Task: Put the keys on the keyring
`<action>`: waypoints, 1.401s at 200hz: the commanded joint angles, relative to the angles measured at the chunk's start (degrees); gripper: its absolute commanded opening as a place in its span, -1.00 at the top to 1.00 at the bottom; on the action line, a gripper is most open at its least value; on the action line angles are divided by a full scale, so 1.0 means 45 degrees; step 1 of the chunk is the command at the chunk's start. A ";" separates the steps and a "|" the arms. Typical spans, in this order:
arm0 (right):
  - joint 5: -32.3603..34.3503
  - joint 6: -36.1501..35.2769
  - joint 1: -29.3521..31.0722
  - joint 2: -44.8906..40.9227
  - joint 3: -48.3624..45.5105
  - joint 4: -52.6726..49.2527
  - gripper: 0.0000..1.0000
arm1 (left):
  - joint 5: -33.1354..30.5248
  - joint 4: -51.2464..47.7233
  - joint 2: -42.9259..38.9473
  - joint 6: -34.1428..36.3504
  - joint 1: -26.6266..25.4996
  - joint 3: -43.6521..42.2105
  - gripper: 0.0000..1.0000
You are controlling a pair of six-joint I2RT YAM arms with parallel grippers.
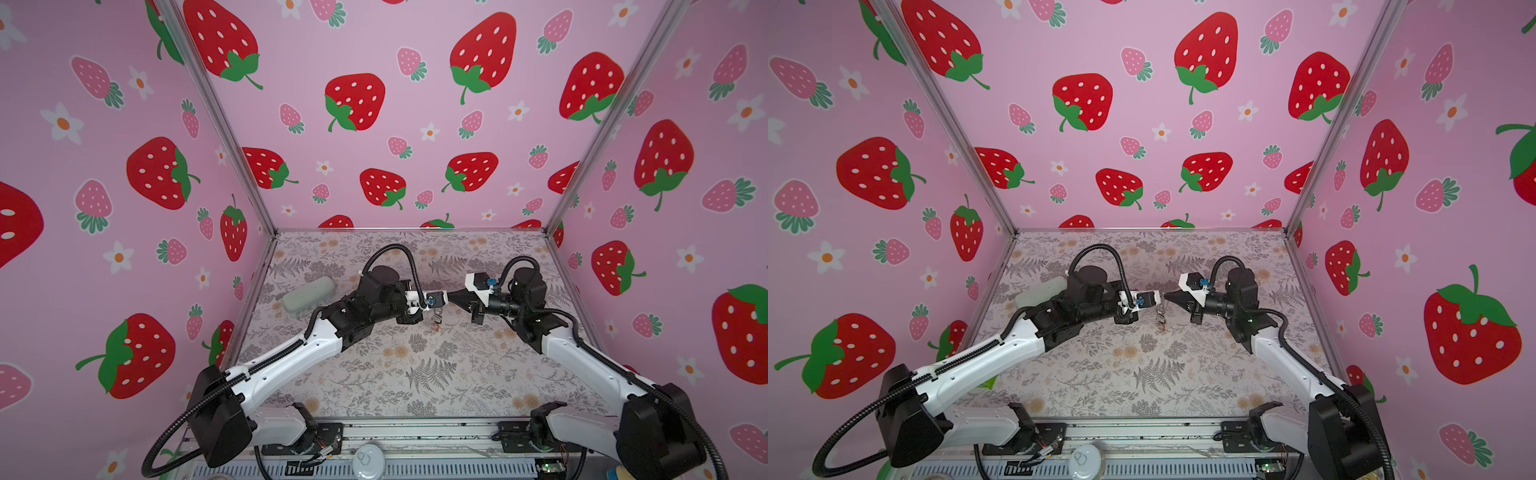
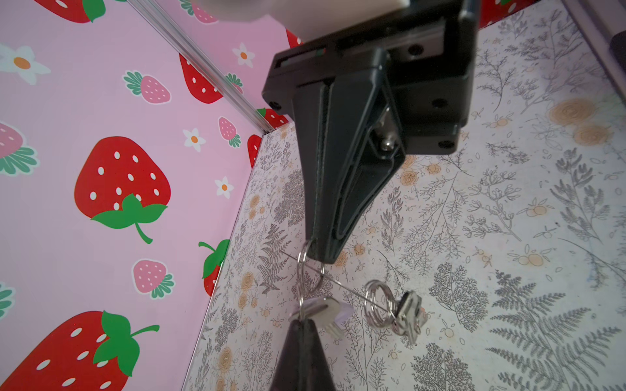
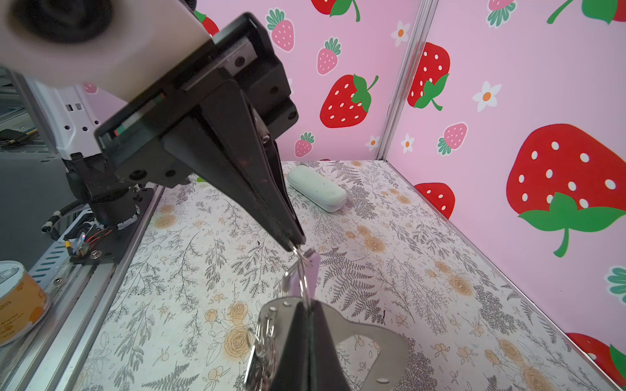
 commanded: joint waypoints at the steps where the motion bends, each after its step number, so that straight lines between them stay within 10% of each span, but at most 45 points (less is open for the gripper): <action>1: 0.0009 0.0105 0.0132 -0.0221 0.0180 0.0522 1.00 | -0.0121 0.0144 -0.0280 0.0408 -0.0087 0.0286 1.00; 280: 0.0772 0.0142 0.0526 -0.0611 0.0123 0.0702 1.00 | -0.0444 -0.0070 -0.0409 0.1637 -0.0470 0.0076 1.00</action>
